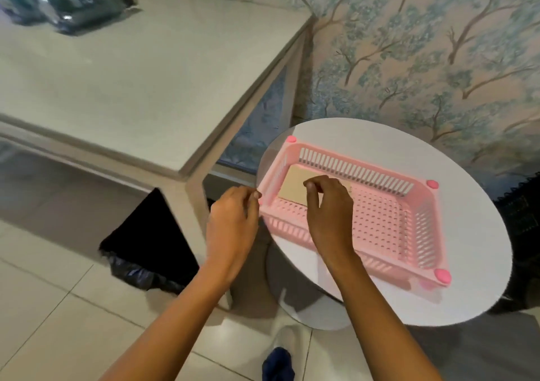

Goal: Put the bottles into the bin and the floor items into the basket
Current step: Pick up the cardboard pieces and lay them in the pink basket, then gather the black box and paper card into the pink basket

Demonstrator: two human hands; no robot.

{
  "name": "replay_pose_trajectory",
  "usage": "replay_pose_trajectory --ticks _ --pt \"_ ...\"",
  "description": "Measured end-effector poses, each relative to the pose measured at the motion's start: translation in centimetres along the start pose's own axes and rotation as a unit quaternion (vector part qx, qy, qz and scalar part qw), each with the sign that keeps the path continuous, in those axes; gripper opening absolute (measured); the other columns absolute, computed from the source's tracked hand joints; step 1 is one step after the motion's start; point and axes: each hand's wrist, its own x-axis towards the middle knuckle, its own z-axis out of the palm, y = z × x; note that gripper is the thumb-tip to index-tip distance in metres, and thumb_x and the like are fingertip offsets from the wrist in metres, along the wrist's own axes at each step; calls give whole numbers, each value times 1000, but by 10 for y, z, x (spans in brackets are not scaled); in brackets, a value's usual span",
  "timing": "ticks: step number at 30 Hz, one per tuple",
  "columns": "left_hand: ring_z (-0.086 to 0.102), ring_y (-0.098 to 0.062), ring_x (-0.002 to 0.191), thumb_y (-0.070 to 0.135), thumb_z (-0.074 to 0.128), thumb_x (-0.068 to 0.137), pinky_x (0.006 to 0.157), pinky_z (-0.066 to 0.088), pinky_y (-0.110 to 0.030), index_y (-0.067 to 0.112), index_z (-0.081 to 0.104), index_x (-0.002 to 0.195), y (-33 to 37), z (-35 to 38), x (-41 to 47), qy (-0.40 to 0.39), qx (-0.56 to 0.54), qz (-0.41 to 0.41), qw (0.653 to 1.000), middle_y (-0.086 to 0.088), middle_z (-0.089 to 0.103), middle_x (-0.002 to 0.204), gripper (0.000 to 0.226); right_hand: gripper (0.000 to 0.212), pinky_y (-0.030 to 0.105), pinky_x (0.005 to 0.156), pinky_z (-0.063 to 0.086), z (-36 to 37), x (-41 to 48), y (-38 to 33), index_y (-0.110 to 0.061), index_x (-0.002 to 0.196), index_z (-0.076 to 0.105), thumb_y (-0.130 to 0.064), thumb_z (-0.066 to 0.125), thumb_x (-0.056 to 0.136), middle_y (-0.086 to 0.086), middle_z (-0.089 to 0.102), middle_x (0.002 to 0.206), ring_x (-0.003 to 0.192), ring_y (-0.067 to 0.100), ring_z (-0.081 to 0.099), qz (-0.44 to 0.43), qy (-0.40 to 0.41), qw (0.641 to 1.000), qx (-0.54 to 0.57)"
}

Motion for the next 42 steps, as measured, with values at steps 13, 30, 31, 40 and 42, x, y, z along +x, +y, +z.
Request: replay_pose_trajectory --ticks 13,30,31,40,42 --pt "62 -8 75 15 54 95 70 55 -37 16 68 92 -112 -208 -161 192 17 -154 969 5 65 81 14 19 17 70 33 86 -195 -171 -16 90 65 -18 48 98 -3 63 87 82 12 55 -230 -214 944 100" --pt "64 -11 72 17 54 94 67 51 -29 12 71 88 -336 -385 -244 323 150 -427 831 2 70 82 19 18 19 71 38 338 -338 -357 -12 97 65 -20 49 98 2 63 90 83 16 56 -443 -459 762 115" --pt "64 -13 72 16 54 93 66 51 -31 12 71 86 -353 -392 -247 312 153 -448 824 1 70 81 18 18 23 71 41 354 -341 -366 -12 97 65 -20 49 98 3 63 90 83 17 56 -451 -462 756 111" --pt "63 -26 71 16 54 91 62 49 -36 10 69 78 -453 -456 -278 274 175 -594 736 -7 67 71 21 15 32 71 44 473 -373 -443 -11 93 64 -18 51 96 5 62 87 83 22 55 -462 -539 696 108" --pt "60 -29 66 15 54 91 59 47 -39 7 64 73 -469 -468 -286 294 172 -610 716 -9 64 66 22 13 33 70 44 496 -385 -458 -9 91 63 -16 52 95 7 61 87 83 24 55 -464 -556 681 106"
